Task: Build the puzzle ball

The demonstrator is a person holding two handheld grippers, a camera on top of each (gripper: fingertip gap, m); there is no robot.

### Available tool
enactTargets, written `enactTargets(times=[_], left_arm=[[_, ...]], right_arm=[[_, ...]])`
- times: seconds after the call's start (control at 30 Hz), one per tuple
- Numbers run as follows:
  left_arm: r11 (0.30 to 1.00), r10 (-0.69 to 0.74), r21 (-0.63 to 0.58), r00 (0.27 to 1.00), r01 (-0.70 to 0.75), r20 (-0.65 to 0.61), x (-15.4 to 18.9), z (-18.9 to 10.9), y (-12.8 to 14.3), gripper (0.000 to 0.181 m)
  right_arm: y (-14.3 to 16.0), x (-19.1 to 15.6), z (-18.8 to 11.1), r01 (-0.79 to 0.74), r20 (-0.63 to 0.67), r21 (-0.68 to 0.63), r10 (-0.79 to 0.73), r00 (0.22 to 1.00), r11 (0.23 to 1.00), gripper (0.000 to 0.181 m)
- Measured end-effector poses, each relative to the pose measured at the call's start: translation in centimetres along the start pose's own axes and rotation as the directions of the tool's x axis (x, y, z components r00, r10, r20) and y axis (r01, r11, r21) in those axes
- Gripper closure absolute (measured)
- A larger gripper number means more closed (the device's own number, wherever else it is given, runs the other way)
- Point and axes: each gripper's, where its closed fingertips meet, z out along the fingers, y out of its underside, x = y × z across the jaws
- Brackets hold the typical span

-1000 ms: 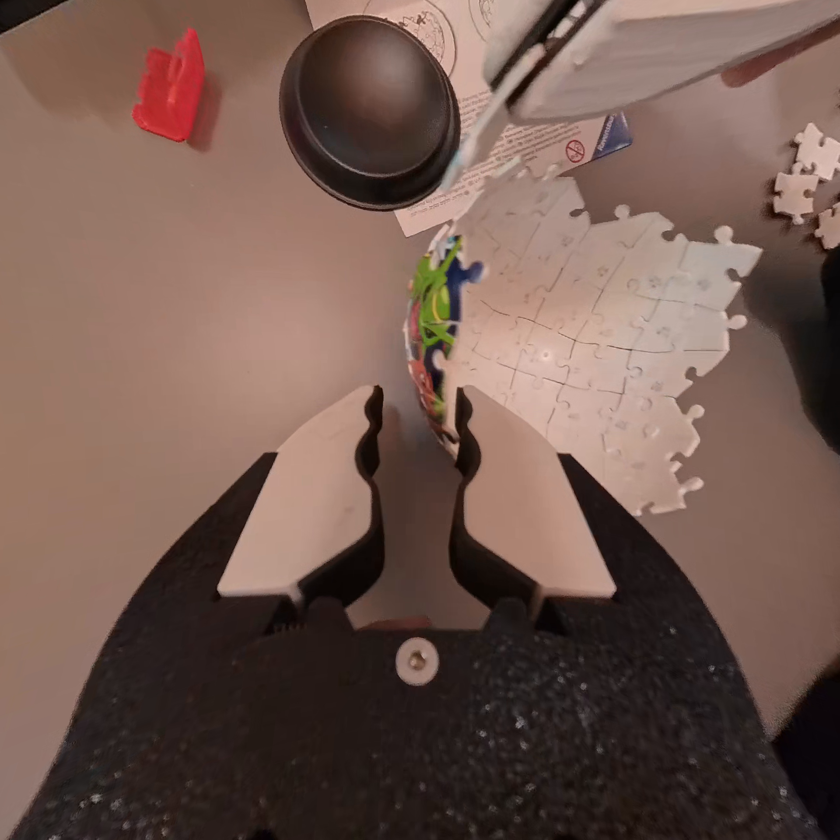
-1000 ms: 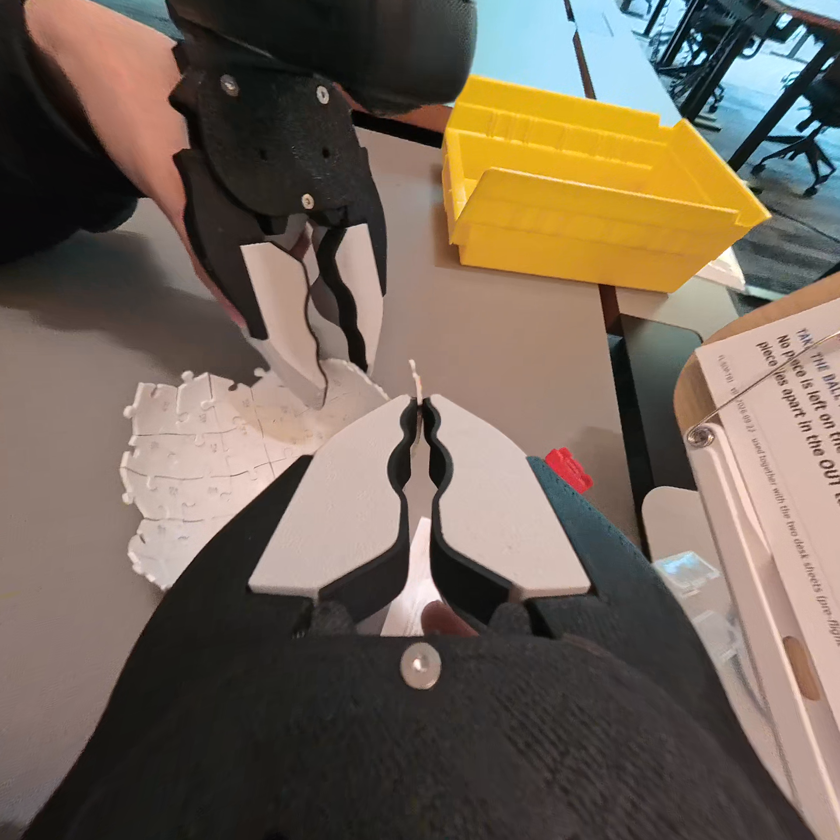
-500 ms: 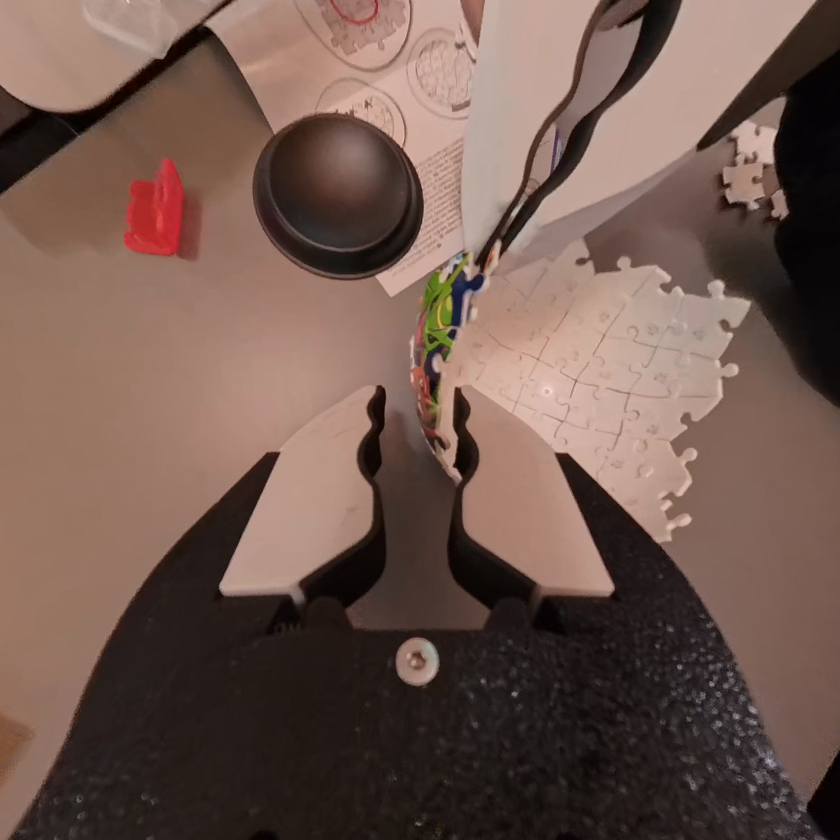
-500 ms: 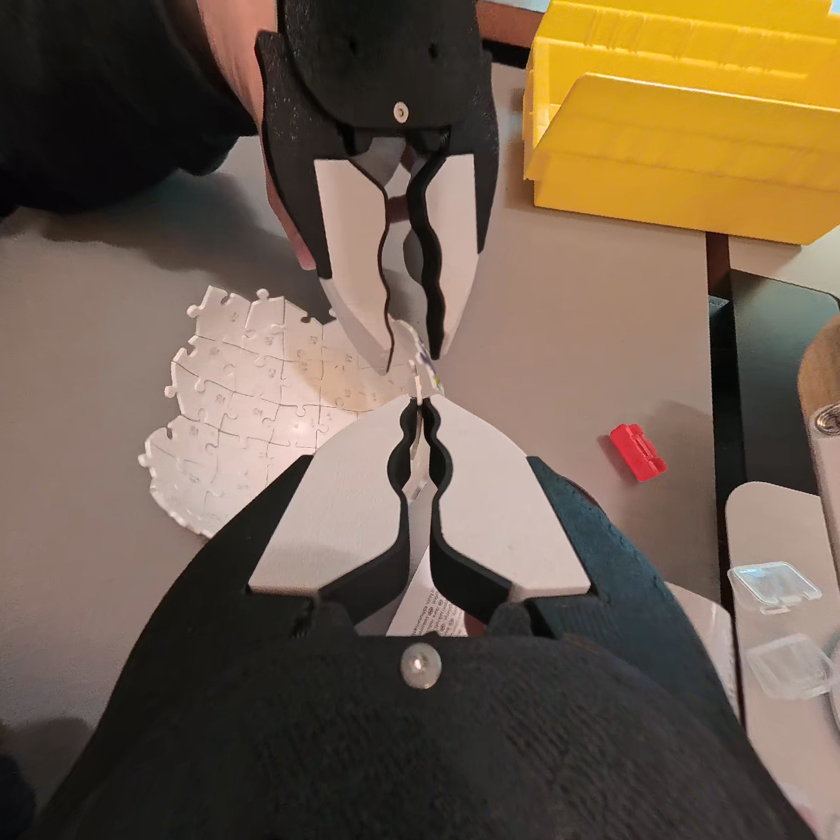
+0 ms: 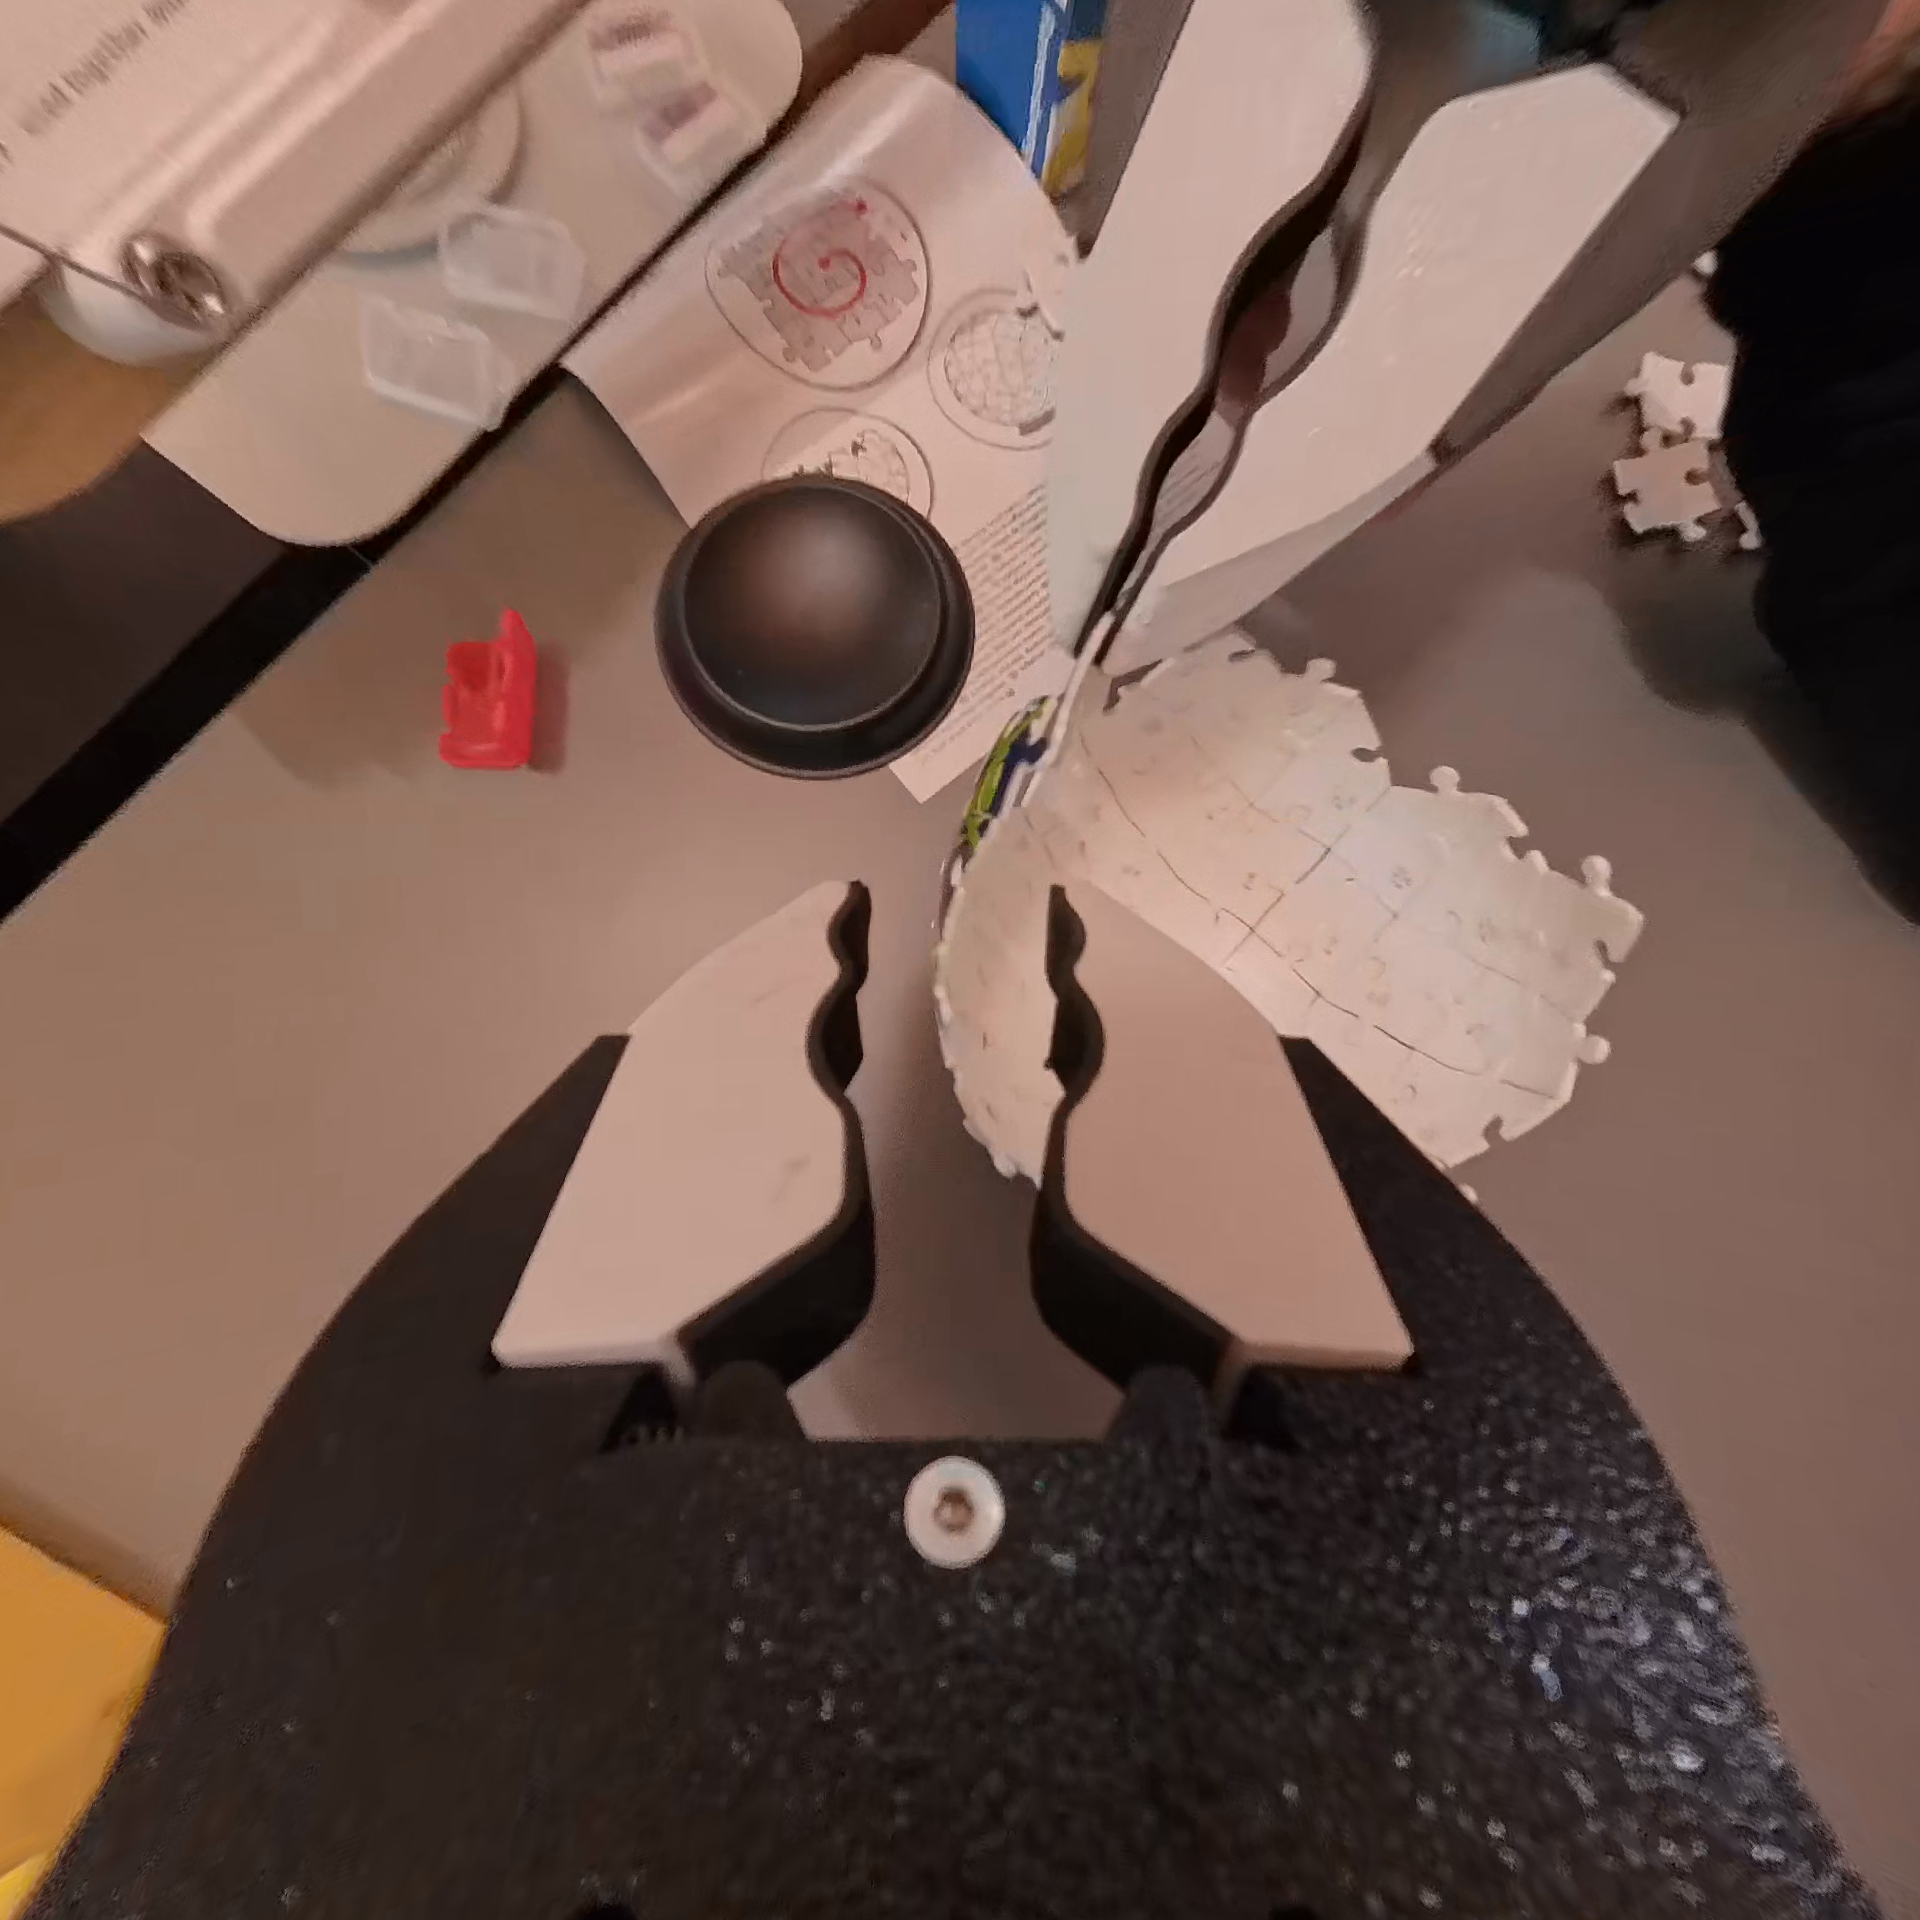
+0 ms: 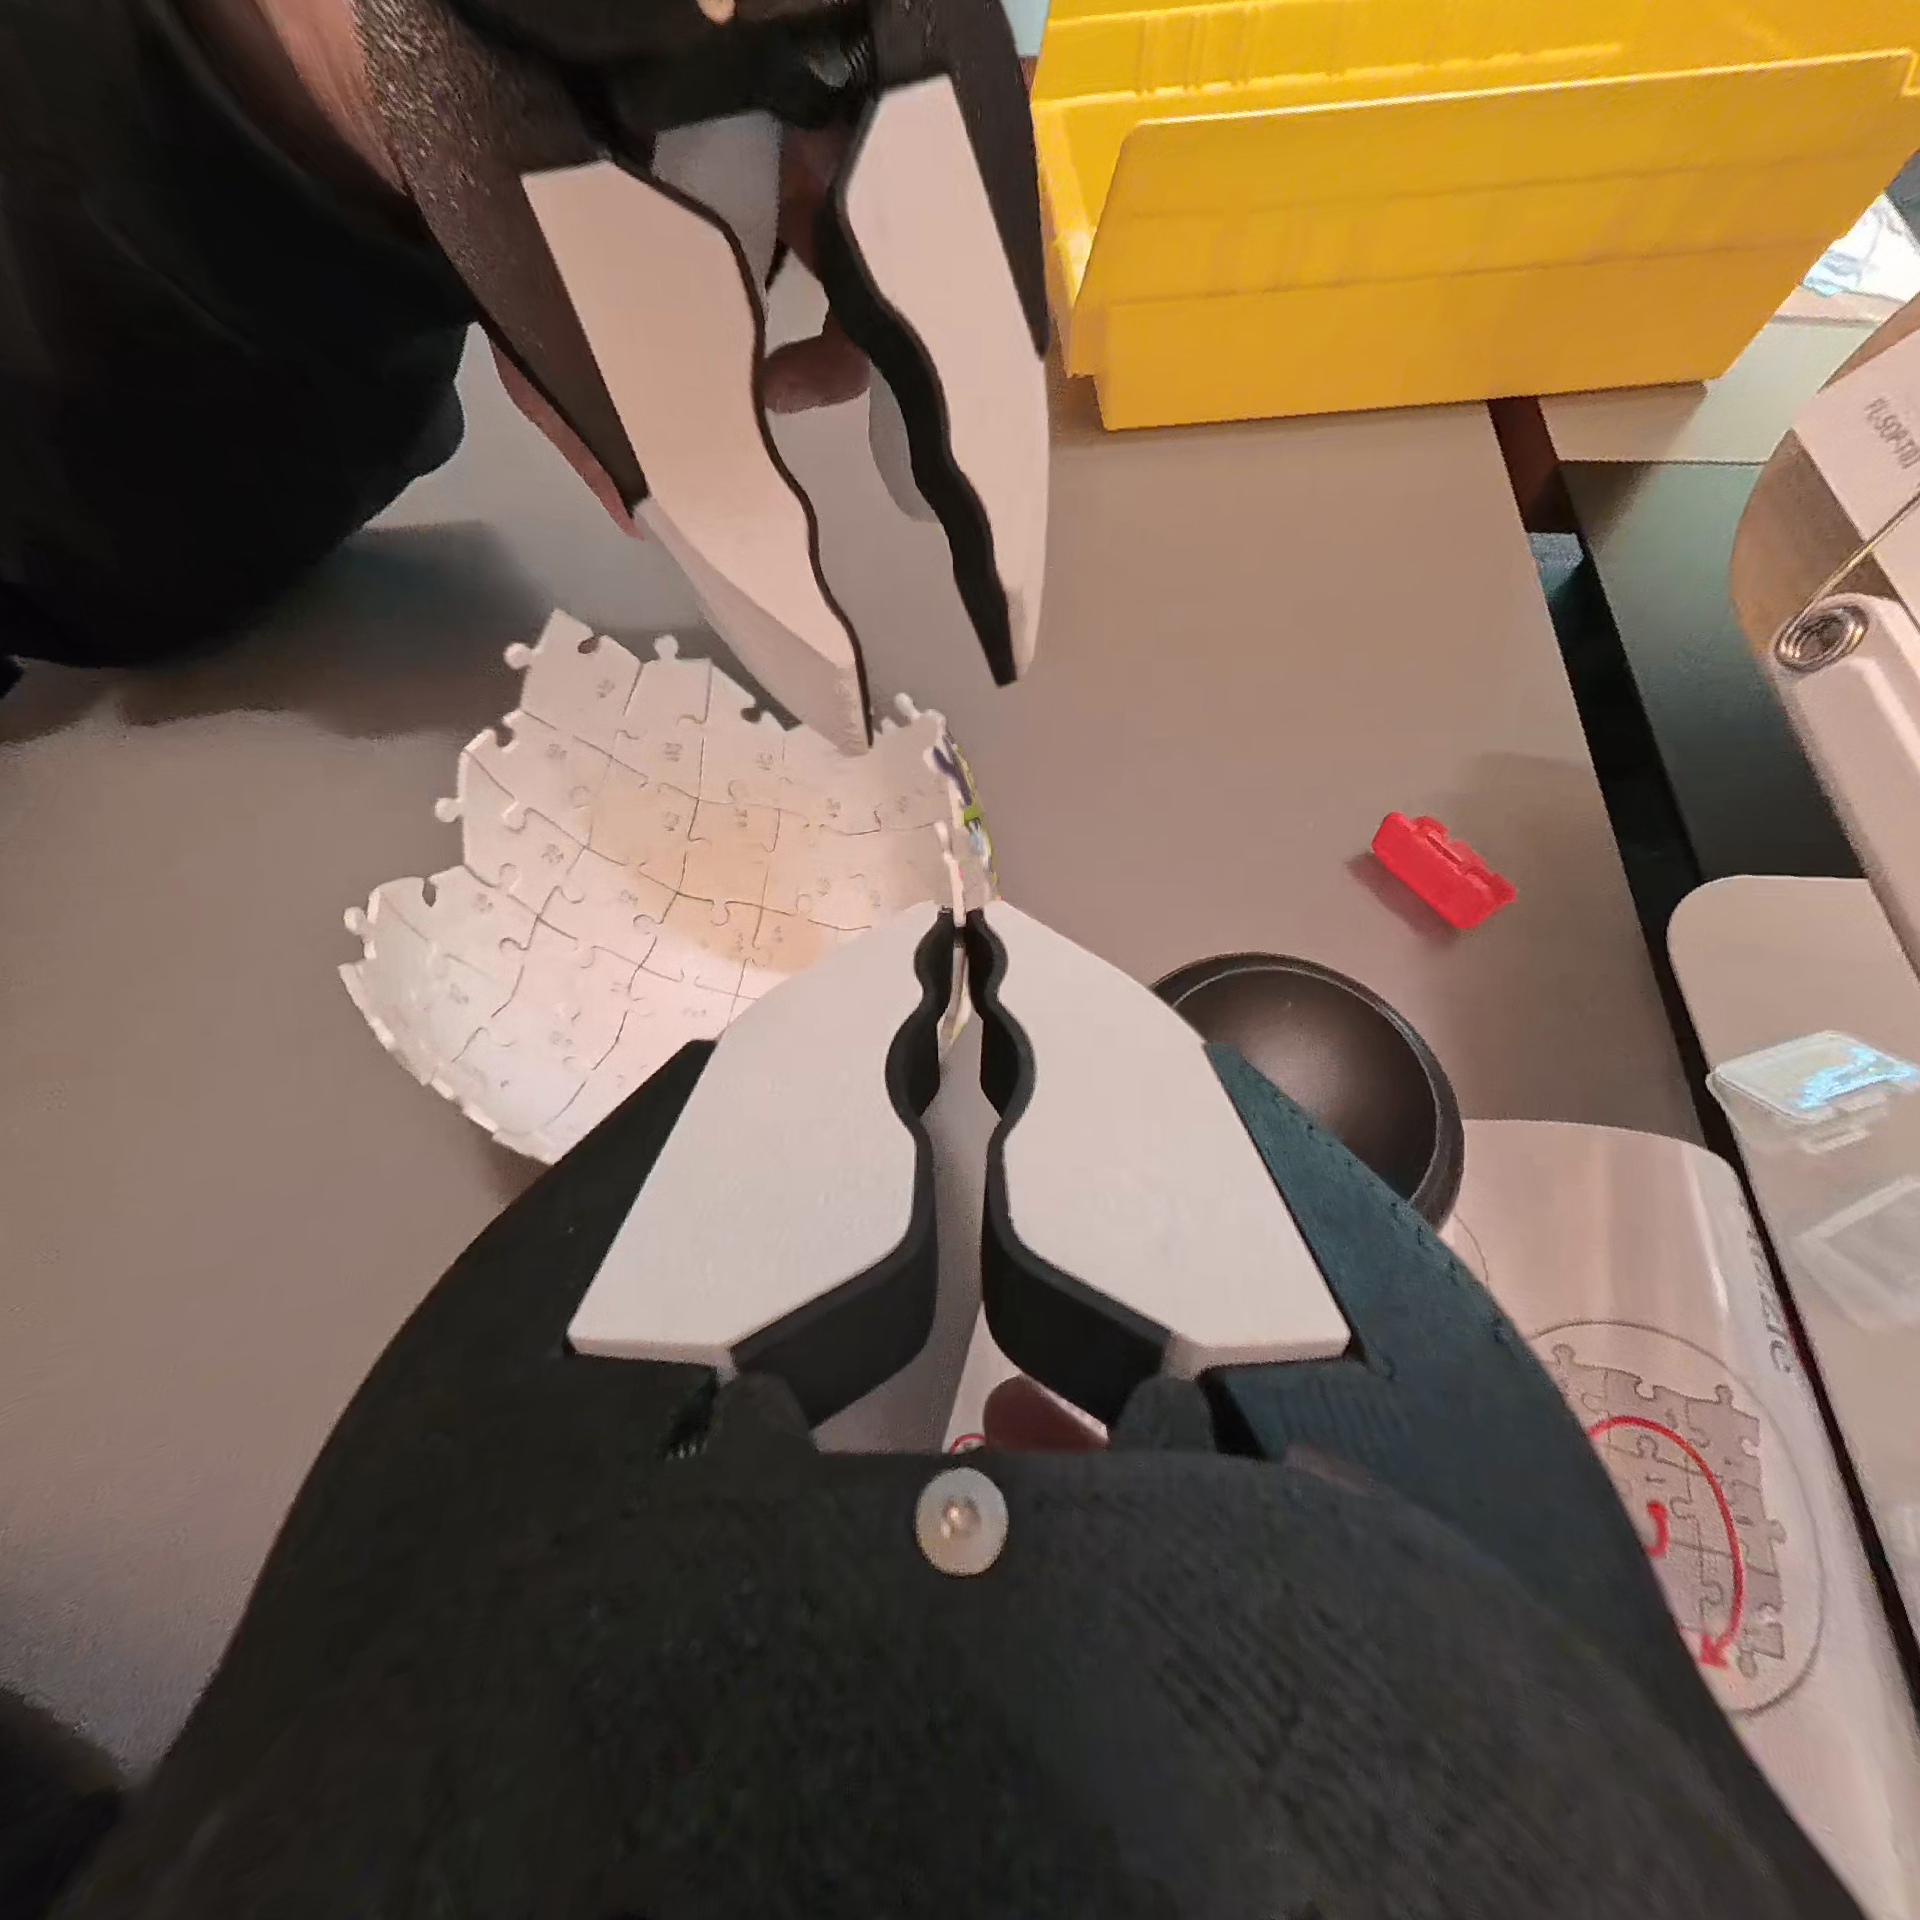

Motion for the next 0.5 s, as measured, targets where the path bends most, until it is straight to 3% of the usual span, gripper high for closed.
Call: enactTargets(times=[0.23, 0.5], left_arm=[[0.997, -0.046, -0.067, 0.999, 0.045, -0.012, -0.6, 2.0, 1.3, 0.154], [0.992, -0.100, -0.092, 0.991, 0.091, -0.093, -0.7, 3.3, 2.3, 0.177]], right_arm=[[0.7, -0.1, 0.1, -0.082, -0.028, -0.051, 0.081, 0.996, 0.995, 0.179], [1.2, -0.2, 0.0, -0.145, -0.041, -0.076, 0.142, 0.989, 0.987, 0.179]])
